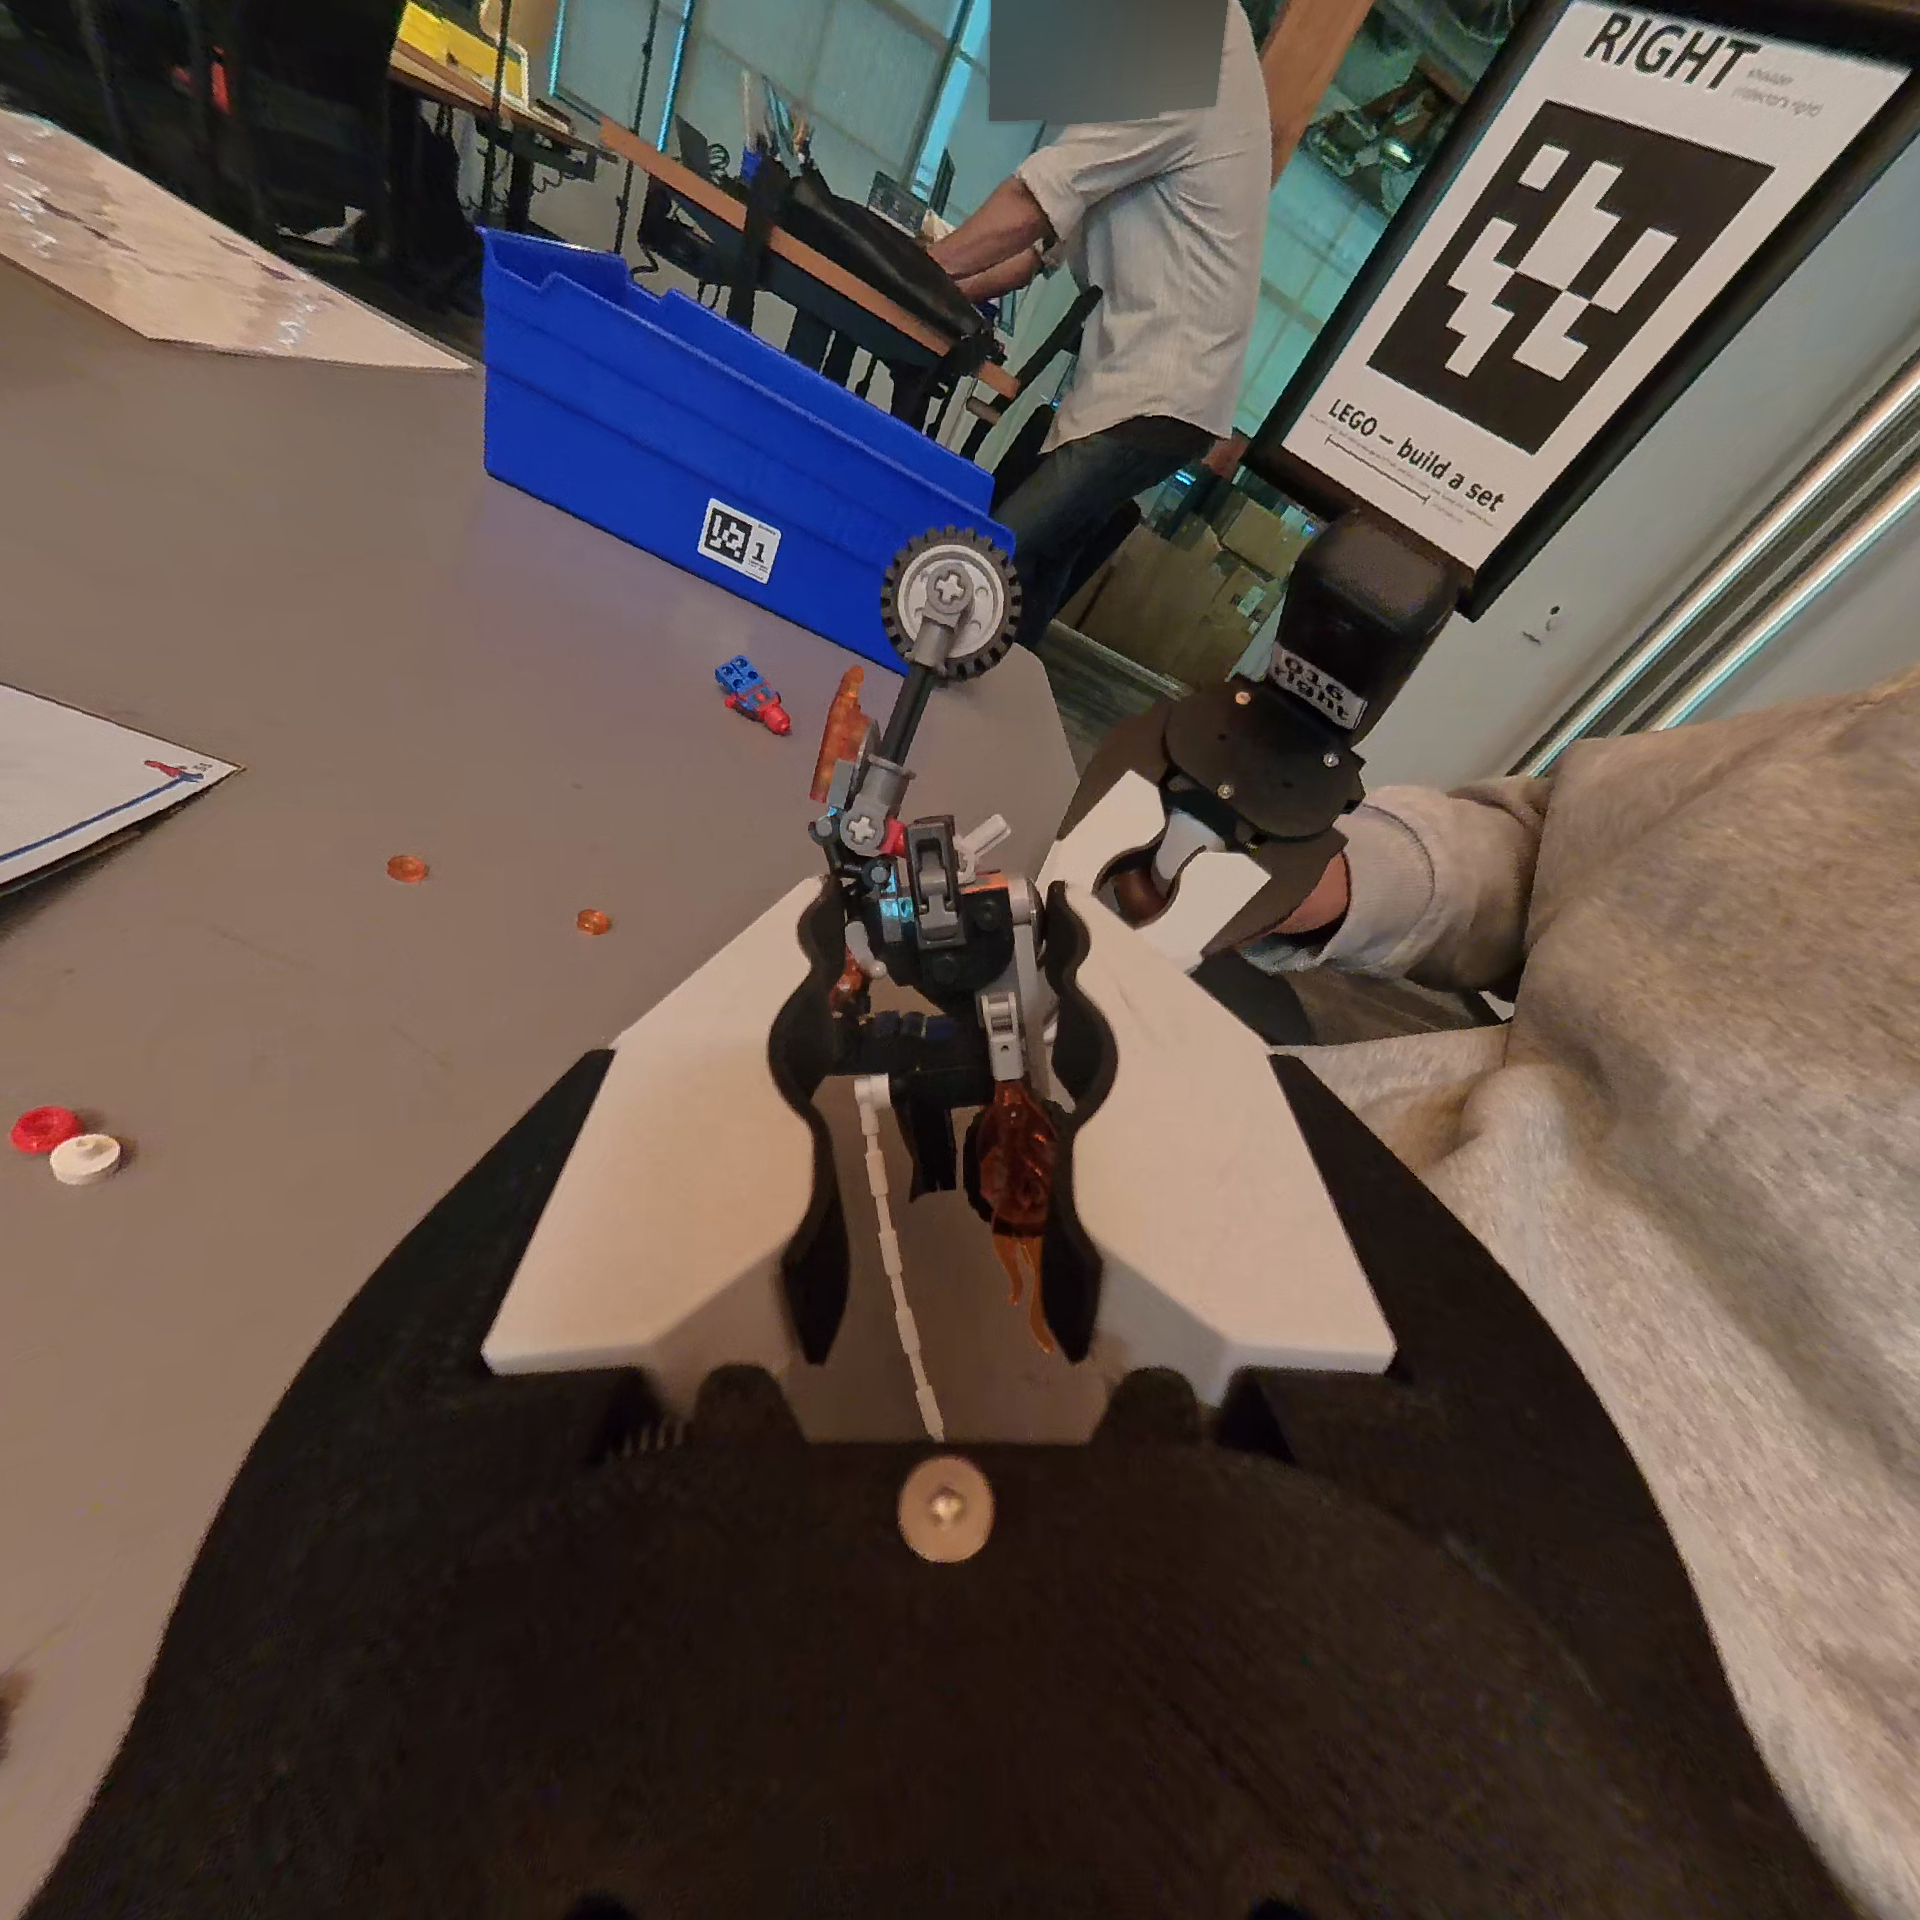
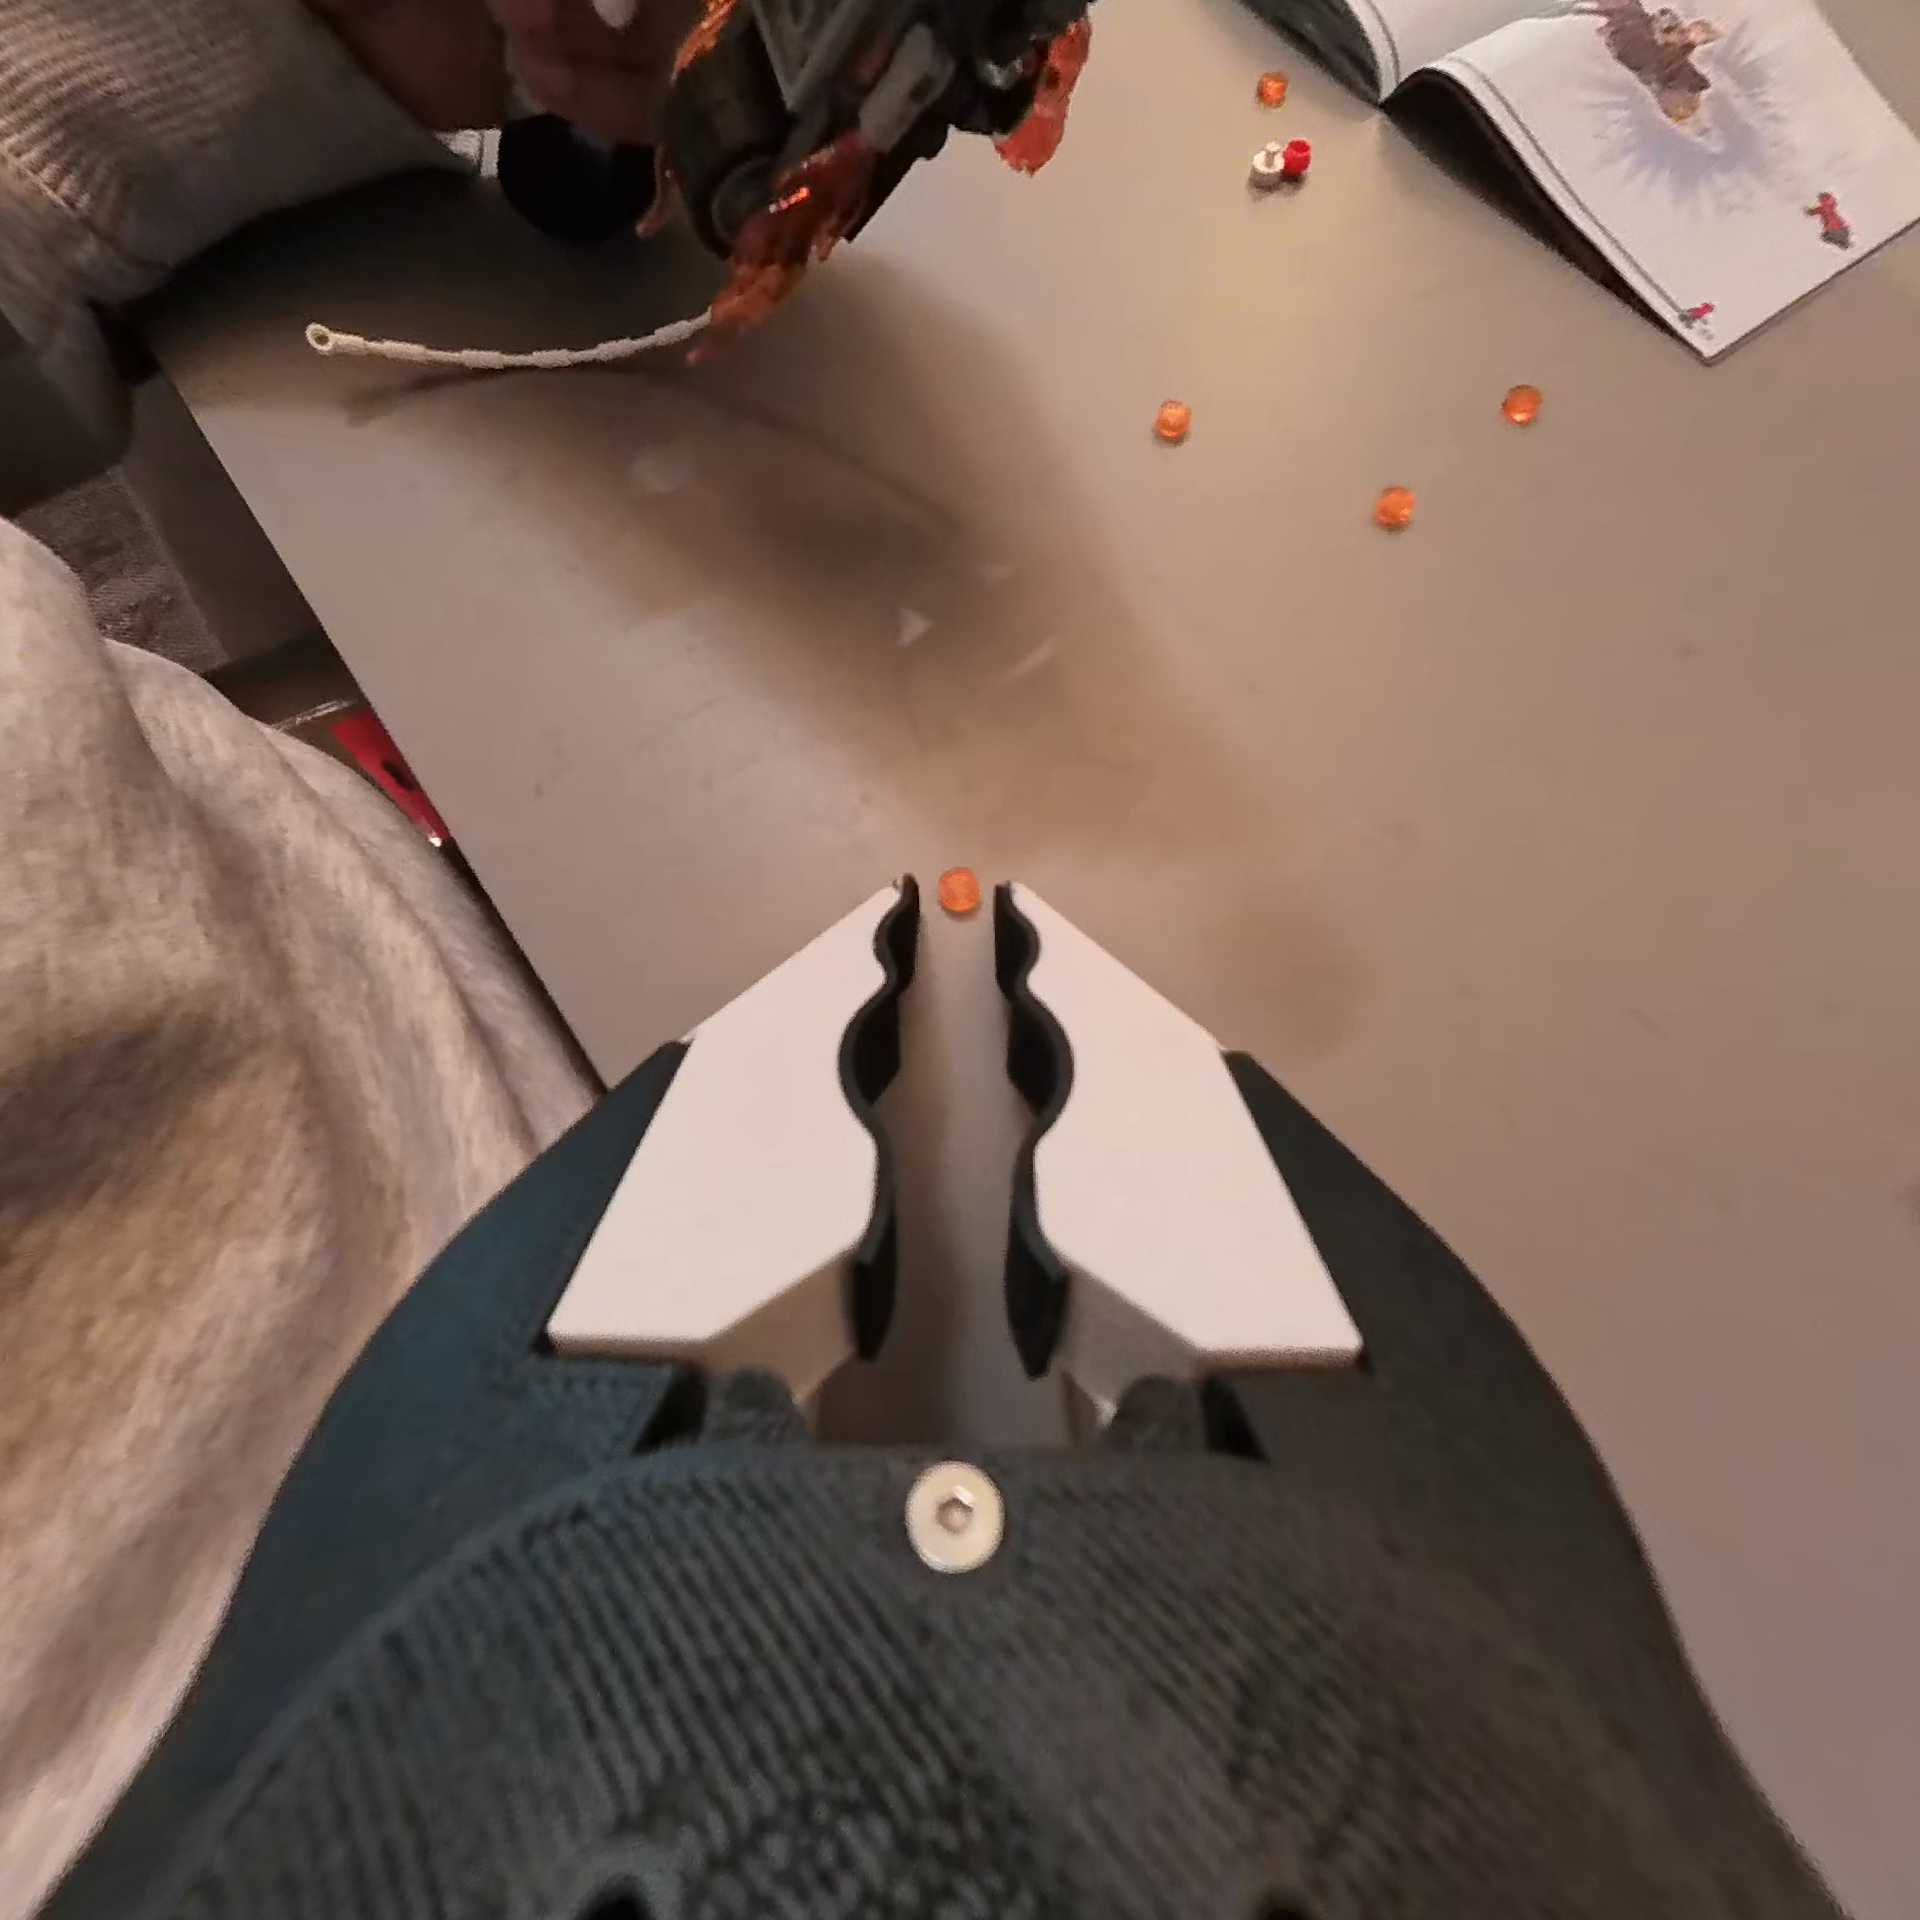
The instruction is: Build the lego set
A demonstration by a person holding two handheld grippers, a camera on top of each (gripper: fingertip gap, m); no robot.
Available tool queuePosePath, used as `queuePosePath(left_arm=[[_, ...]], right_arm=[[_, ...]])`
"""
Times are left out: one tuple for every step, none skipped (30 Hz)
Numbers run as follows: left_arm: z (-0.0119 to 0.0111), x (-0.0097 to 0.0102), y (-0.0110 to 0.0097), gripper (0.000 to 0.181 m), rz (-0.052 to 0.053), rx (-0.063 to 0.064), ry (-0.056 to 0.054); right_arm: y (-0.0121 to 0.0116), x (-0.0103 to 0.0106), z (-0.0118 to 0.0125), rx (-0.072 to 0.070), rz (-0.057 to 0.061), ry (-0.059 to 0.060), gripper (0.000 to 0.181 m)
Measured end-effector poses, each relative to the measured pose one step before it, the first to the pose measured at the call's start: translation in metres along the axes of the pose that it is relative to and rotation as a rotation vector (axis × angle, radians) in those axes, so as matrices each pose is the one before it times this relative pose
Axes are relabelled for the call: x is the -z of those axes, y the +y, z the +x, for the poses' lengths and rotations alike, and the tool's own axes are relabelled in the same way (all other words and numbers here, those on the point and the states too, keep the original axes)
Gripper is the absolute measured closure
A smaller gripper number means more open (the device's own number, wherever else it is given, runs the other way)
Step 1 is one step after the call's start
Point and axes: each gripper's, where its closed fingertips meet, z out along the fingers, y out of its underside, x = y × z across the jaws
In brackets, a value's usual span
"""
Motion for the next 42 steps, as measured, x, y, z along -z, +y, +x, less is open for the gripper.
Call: queuePosePath(left_arm=[[-0.00004, -0.00014, 0.00026, 0.146, -0.0012, -0.0001, -0.0001], [-0.00003, -0.00024, 0.00033, 0.146, -0.0021, -0.0003, -0.0009], [-0.00012, -0.00014, 0.00035, 0.146, -0.0024, -0.0008, -0.0010], [0.00001, -0.00016, 0.00024, 0.146, -0.0013, -0.0011, -0.0005], [0.00008, -0.00007, -0.00007, 0.146, 0.0000, -0.0005, 0.0002], [0.00001, 0.00002, -0.00008, 0.146, 0.0002, 0.0006, 0.0007], [0.00002, 0.00001, 0.00000, 0.146, 0.0002, 0.0012, 0.0007], [-0.00009, -0.00011, 0.00016, 0.146, -0.0008, 0.0021, 0.0006], [0.00017, -0.00023, 0.00057, 0.146, -0.0025, 0.0035, 0.0022], [0.00040, -0.00058, 0.00098, 0.146, -0.0044, 0.0054, 0.0049], [0.00035, -0.00093, 0.00146, 0.146, -0.0073, 0.0070, 0.0052], [-0.00002, -0.00104, 0.00163, 0.146, -0.0099, 0.0050, 0.0025], [-0.00013, -0.00112, 0.00161, 0.146, -0.0095, -0.0013, -0.0018], [-0.00039, -0.00087, 0.00157, 0.146, -0.0089, -0.0043, -0.0043], [-0.00052, -0.00083, 0.00165, 0.146, -0.0095, -0.0006, -0.0042], [-0.00080, -0.00077, 0.00168, 0.146, -0.0089, 0.0063, -0.0020], [-0.00036, -0.00065, 0.00104, 0.146, -0.0067, 0.0116, 0.0032], [-0.00003, -0.00034, 0.00081, 0.146, -0.0038, 0.0138, 0.0059], [-0.00036, -0.00024, 0.00047, 0.146, -0.0023, 0.0117, 0.0032], [-0.00081, -0.00006, 0.00037, 0.146, -0.0013, 0.0097, -0.0005], [-0.00073, 0.00005, 0.00024, 0.146, -0.0008, 0.0092, -0.0003], [-0.00035, 0.00012, 0.00007, 0.146, -0.0001, 0.0070, 0.0018], [0.00008, 0.00015, -0.00005, 0.146, 0.0010, 0.0032, 0.0024], [0.00022, 0.00017, -0.00027, 0.146, 0.0019, 0.0002, 0.0020], [0.00001, 0.00016, -0.00018, 0.146, 0.0019, 0.0012, 0.0003], [-0.00046, 0.00005, 0.00016, 0.146, 0.0002, 0.0074, 0.0004], [-0.00026, -0.00029, 0.00088, 0.146, -0.0035, 0.0160, 0.0048], [-0.00029, -0.00054, 0.00165, 0.146, -0.0077, 0.0232, 0.0077], [-0.00063, -0.00100, 0.00221, 0.146, -0.0108, 0.0282, 0.0072], [-0.00124, -0.00115, 0.00270, 0.146, -0.0138, 0.0329, 0.0052], [-0.00224, -0.00137, 0.00348, 0.146, -0.0186, 0.0395, 0.0028], [-0.00327, -0.00129, 0.00389, 0.146, -0.0213, 0.0459, -0.0015], [-0.00423, -0.00127, 0.00375, 0.146, -0.0207, 0.0443, -0.0081], [-0.00437, -0.00094, 0.00283, 0.145, -0.0160, 0.0363, -0.0147], [-0.00058, -0.00029, 0.00019, 0.145, 0.0003, 0.0169, 0.0028], [-0.00080, 0.00007, -0.00052, 0.145, 0.0052, 0.0066, -0.0046], [-0.00057, 0.00020, -0.00026, 0.144, 0.0033, 0.0072, -0.0032], [-0.00037, 0.00015, -0.00013, 0.144, 0.0012, 0.0100, 0.0011], [-0.00026, 0.00034, -0.00046, 0.144, 0.0034, 0.0085, 0.0044], [-0.00038, 0.00049, -0.00069, 0.145, 0.0053, 0.0068, 0.0036], [-0.00011, 0.00045, -0.00059, 0.145, 0.0045, 0.0063, 0.0037], [-0.00013, 0.00027, -0.00036, 0.145, 0.0026, 0.0036, 0.0027]], right_arm=[[-0.00065, -0.00192, -0.00096, 0.0005, 0.0006, -0.0053, 0.169], [-0.00026, -0.00165, -0.00034, -0.0006, -0.0013, -0.0040, 0.169], [-0.00032, -0.00101, -0.00009, -0.0016, -0.0003, -0.0040, 0.171], [-0.00021, -0.00051, -0.00020, -0.0018, -0.0013, -0.0047, 0.172], [-0.00008, -0.00010, -0.00039, -0.0011, -0.0019, -0.0065, 0.175], [0.00000, 0.00006, -0.00050, -0.0011, -0.0010, -0.0051, 0.176], [0.00006, 0.00003, -0.00018, 0.0001, -0.0005, -0.0013, 0.176], [-0.00001, 0.00014, -0.00005, 0.0020, 0.0000, 0.0015, 0.176], [-0.00001, 0.00033, 0.00014, 0.0028, 0.0004, 0.0025, 0.176], [-0.00023, 0.00041, -0.00013, 0.0023, 0.0024, 0.0015, 0.176], [-0.00082, 0.00057, -0.00031, 0.0009, 0.0049, 0.0002, 0.176], [-0.00085, 0.00060, -0.00034, 0.0000, 0.0055, -0.0003, 0.176], [-0.00079, 0.00073, -0.00031, -0.0002, 0.0045, 0.0001, 0.176], [-0.00057, 0.00040, -0.00021, 0.0003, 0.0032, -0.0002, 0.176], [-0.00037, 0.00045, -0.00022, 0.0013, 0.0028, -0.0001, 0.176], [-0.00037, 0.00045, -0.00012, 0.0022, 0.0028, 0.0010, 0.176], [-0.00002, 0.00032, 0.00011, 0.0023, 0.0019, 0.0011, 0.176], [-0.00020, 0.00020, -0.00011, 0.0019, 0.0012, 0.0004, 0.176], [-0.00022, 0.00013, -0.00003, 0.0021, 0.0024, 0.0002, 0.176], [-0.00064, 0.00027, -0.00009, 0.0022, 0.0041, 0.0004, 0.176], [-0.00106, 0.00022, -0.00029, 0.0023, 0.0056, -0.0004, 0.176], [-0.00188, 0.00033, -0.00056, 0.0040, 0.0086, -0.0010, 0.176], [-0.00323, 0.00076, -0.00067, 0.0087, 0.0134, 0.0001, 0.176], [-0.00448, 0.00092, -0.00025, 0.0152, 0.0169, 0.0047, 0.176], [-0.00500, 0.00078, 0.00046, 0.0196, 0.0151, 0.0100, 0.176], [-0.00423, 0.00009, 0.00067, 0.0189, 0.0090, 0.0100, 0.176], [-0.00327, -0.00052, 0.00014, 0.0140, 0.0034, 0.0048, 0.176], [-0.00241, -0.00112, -0.00044, 0.0077, 0.0020, -0.0002, 0.176], [-0.00185, -0.00120, -0.00067, 0.0029, 0.0038, -0.0033, 0.176], [-0.00119, -0.00133, -0.00085, -0.0006, 0.0041, -0.0046, 0.176], [-0.00017, -0.00126, -0.00079, -0.0028, 0.0017, -0.0047, 0.176], [0.00049, -0.00107, -0.00074, -0.0039, 0.0001, -0.0043, 0.176], [0.00087, -0.00085, -0.00062, -0.0045, 0.0002, -0.0037, 0.176], [0.00103, -0.00062, -0.00041, -0.0048, 0.0003, -0.0027, 0.176], [0.00108, -0.00039, -0.00025, -0.0049, 0.0002, -0.0016, 0.176], [0.00103, -0.00011, -0.00004, -0.0046, 0.0002, -0.0010, 0.176], [0.00080, -0.00009, 0.00025, -0.0041, 0.0004, -0.0007, 0.176], [0.00067, -0.00006, 0.00044, -0.0035, 0.0007, -0.0005, 0.176], [0.00035, -0.00013, 0.00056, -0.0031, 0.0010, -0.0006, 0.176], [0.00026, -0.00024, 0.00071, -0.0030, 0.0014, -0.0011, 0.176], [0.00009, -0.00033, 0.00078, -0.0033, 0.0012, -0.0013, 0.176], [-0.00016, -0.00022, 0.00070, -0.0030, 0.0008, -0.0014, 0.176]])
